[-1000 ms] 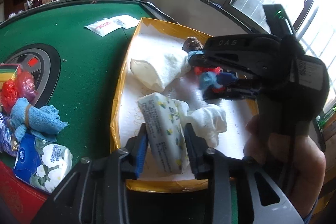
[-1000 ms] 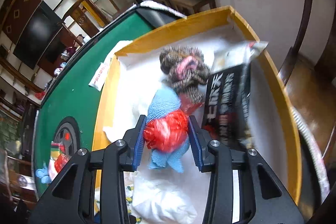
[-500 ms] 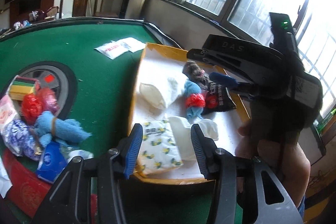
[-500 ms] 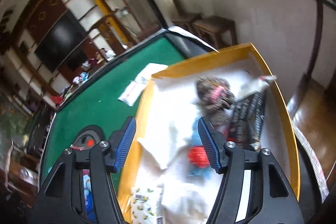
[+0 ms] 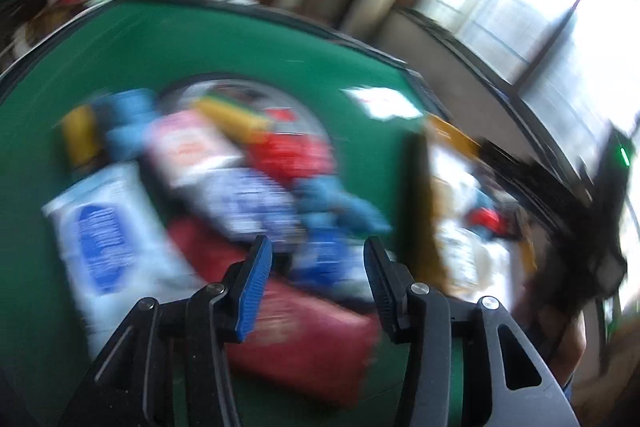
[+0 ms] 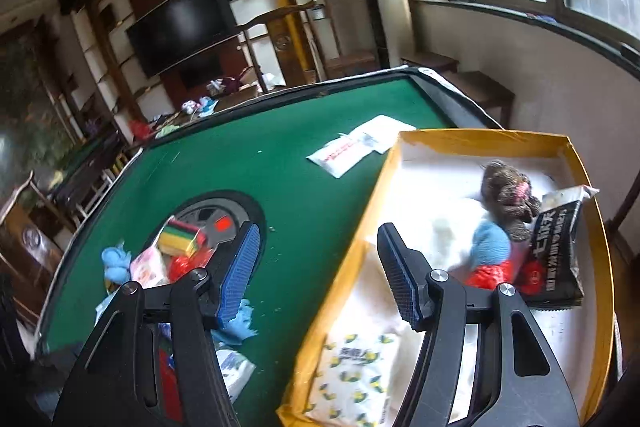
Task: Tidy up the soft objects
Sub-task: 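Grasp the white Deeyeo wipes pack with the left gripper while the right gripper returns to the pile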
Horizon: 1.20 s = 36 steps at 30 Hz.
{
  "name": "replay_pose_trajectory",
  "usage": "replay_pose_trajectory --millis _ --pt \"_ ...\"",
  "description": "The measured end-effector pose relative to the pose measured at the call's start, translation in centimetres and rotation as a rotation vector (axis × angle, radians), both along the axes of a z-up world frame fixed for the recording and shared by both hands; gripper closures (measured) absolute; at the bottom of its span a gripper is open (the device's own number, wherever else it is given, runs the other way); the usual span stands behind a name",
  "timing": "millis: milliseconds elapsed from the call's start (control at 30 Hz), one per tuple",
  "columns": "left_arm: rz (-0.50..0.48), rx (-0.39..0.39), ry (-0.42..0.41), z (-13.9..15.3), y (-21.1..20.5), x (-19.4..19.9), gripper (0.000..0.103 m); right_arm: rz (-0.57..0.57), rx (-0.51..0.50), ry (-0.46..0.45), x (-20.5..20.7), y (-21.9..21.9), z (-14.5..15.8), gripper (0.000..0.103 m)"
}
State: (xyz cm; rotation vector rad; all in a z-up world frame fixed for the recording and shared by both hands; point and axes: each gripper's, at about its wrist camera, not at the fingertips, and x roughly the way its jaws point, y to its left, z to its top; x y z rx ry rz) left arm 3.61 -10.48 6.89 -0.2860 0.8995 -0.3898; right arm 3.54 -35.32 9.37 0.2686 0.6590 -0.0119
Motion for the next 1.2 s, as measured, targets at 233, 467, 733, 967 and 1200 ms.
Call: replay_pose_trajectory --millis 233,467,733,967,1200 --pt "0.355 -0.010 0.155 -1.0 11.3 0.2 0.033 0.022 0.014 -0.007 -0.2 0.8 -0.1 0.041" --pt "0.441 -0.056 0.293 -4.0 13.5 1.5 0.033 0.033 0.038 -0.025 -0.6 0.9 0.1 0.041" --pt "0.486 0.084 0.286 -4.8 11.3 4.5 0.027 0.094 0.023 -0.018 -0.7 2.4 0.1 0.041" --pt "0.404 0.191 0.203 -5.0 11.6 3.7 0.037 0.431 0.039 0.025 -0.6 7.6 -0.8 0.040" --pt "0.440 0.165 0.172 -5.0 16.7 1.2 0.038 0.822 -0.111 0.203 -2.2 16.8 -5.5 0.029"
